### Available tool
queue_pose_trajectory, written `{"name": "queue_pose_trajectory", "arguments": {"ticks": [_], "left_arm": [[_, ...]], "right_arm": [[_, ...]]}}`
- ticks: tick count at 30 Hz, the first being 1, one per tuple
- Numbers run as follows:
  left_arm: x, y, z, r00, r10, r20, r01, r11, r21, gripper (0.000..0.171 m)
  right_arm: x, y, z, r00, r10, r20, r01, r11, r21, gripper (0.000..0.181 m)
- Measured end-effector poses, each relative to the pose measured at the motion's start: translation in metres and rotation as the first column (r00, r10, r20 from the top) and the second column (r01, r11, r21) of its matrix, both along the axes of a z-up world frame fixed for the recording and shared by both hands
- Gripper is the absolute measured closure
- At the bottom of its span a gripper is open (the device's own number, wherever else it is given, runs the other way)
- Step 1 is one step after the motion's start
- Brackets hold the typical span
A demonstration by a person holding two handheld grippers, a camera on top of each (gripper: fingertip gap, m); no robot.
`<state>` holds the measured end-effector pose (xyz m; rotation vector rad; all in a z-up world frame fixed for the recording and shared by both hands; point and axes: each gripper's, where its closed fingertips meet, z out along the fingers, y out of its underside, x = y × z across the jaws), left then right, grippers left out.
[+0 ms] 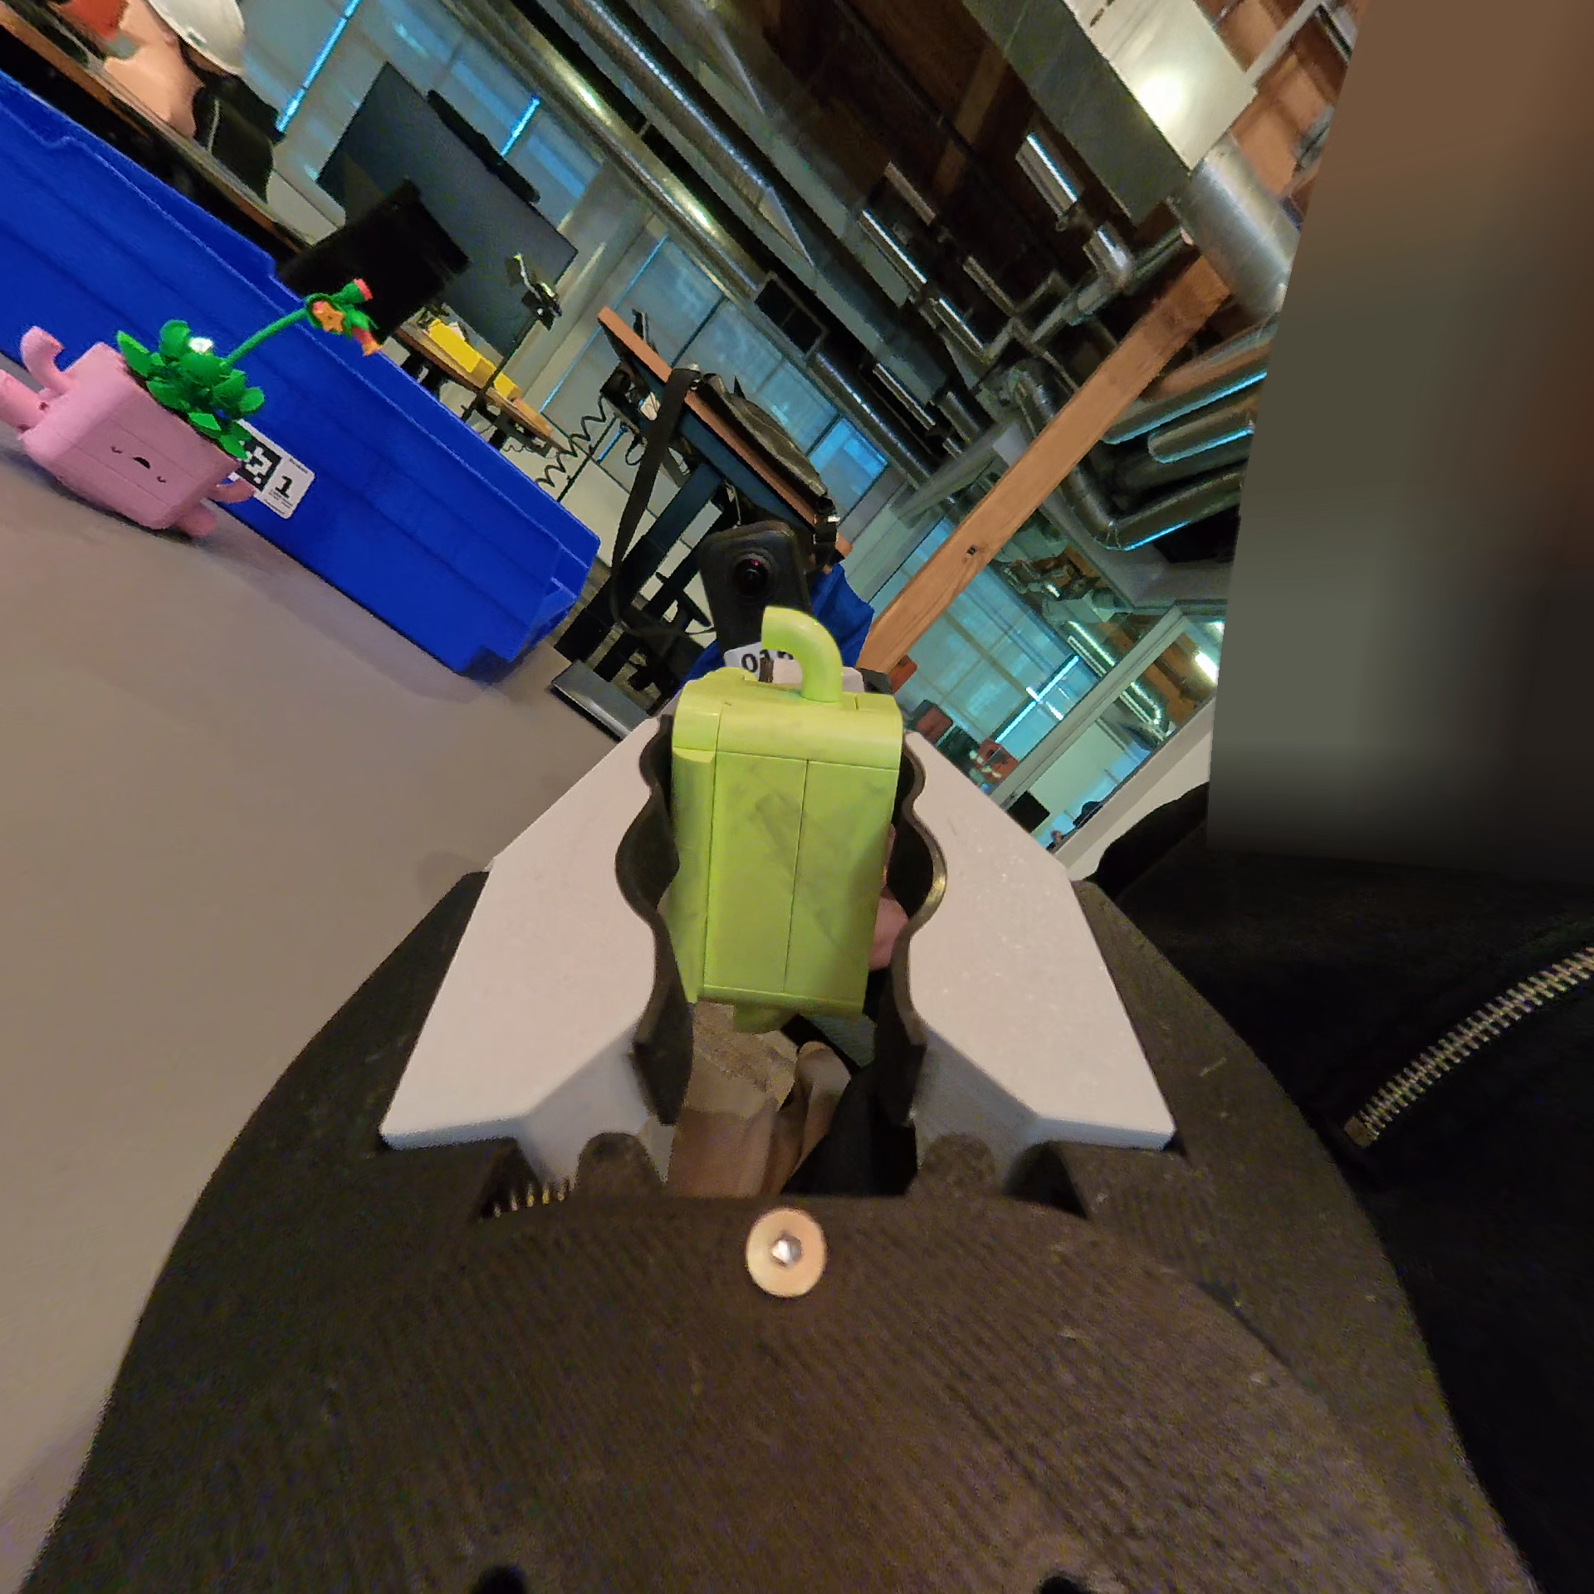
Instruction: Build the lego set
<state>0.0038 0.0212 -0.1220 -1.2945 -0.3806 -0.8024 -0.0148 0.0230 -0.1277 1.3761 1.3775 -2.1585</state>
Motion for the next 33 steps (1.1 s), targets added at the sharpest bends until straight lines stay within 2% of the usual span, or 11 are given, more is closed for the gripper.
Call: {"name": "queue_pose_trajectory", "arguments": {"ticks": [10,14,21,33], "left_arm": [[-0.011,0.003,-0.012,0.985,-0.01,0.174,0.015,1.0,-0.027,0.126],[-0.012,0.003,-0.013,0.988,0.003,0.157,0.004,0.999,-0.045,0.126],[-0.006,0.007,-0.021,0.999,0.023,0.034,-0.019,0.991,-0.135,0.126],[-0.008,0.007,-0.017,0.997,0.024,0.08,-0.016,0.995,-0.103,0.126]], "right_arm": [[-0.009,0.003,-0.013,0.99,0.005,0.139,0.017,0.988,-0.153,0.167],[-0.008,0.003,-0.014,0.99,0.007,0.141,0.013,0.99,-0.143,0.167],[-0.006,0.006,-0.014,0.988,0.023,0.15,0.002,0.986,-0.169,0.167],[-0.008,0.006,-0.015,0.991,0.006,0.13,0.015,0.987,-0.161,0.168]]}}
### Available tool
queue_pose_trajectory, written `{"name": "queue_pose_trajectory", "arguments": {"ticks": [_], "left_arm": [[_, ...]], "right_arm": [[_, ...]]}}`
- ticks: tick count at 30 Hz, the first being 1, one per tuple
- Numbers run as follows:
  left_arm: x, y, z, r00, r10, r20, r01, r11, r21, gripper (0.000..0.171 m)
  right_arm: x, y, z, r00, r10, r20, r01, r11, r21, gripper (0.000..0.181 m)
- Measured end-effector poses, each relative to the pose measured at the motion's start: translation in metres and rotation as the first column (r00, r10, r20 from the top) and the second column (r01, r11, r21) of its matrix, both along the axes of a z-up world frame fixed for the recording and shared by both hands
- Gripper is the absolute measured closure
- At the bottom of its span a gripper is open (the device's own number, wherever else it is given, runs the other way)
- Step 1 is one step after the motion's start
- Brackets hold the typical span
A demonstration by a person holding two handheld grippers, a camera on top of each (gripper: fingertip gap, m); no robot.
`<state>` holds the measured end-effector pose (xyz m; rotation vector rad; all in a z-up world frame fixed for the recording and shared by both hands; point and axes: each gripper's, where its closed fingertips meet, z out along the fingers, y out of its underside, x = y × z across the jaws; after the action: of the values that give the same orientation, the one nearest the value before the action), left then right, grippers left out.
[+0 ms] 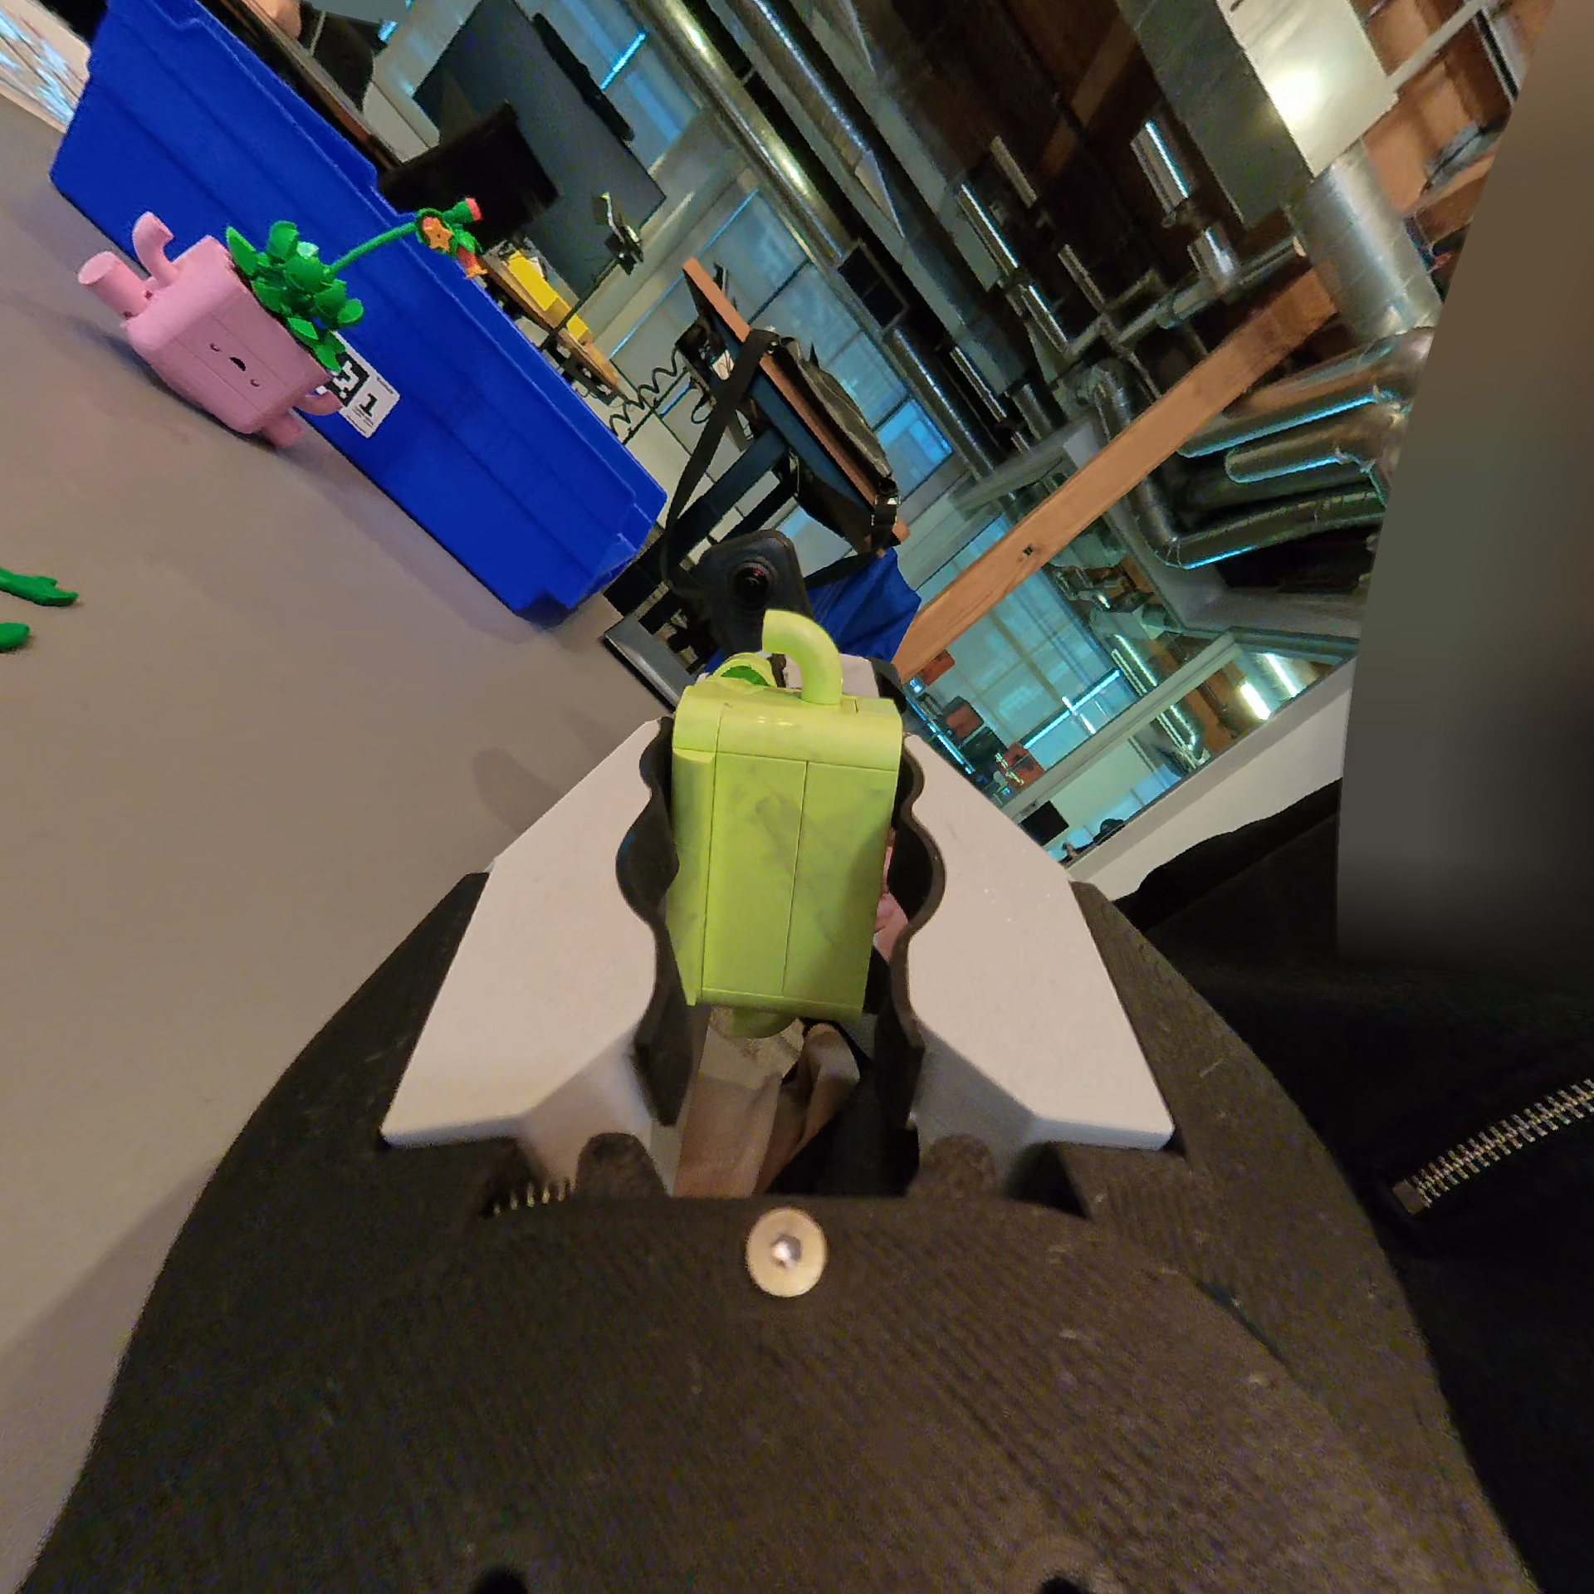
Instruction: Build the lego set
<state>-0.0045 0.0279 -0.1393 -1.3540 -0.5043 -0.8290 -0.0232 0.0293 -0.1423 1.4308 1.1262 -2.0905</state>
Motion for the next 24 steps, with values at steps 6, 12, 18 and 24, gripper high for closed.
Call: {"name": "queue_pose_trajectory", "arguments": {"ticks": [6,12,18,24], "left_arm": [[0.0,-0.001,0.003,0.998,-0.008,0.057,0.006,1.0,0.027,0.126],[0.001,-0.001,0.005,0.999,-0.006,0.038,0.005,0.999,0.033,0.126],[0.002,-0.002,0.007,1.0,-0.004,0.016,0.004,0.999,0.036,0.127],[0.006,-0.008,0.02,0.959,-0.178,0.222,0.135,0.971,0.196,0.126]], "right_arm": [[-0.001,0.0,0.004,0.997,-0.028,-0.078,0.032,0.998,0.058,0.168],[0.0,0.0,0.005,0.995,-0.027,-0.093,0.035,0.995,0.094,0.168],[0.003,0.001,0.008,0.995,-0.01,-0.102,0.022,0.992,0.123,0.167],[0.01,0.004,0.014,0.964,0.026,-0.266,0.058,0.951,0.302,0.168]]}}
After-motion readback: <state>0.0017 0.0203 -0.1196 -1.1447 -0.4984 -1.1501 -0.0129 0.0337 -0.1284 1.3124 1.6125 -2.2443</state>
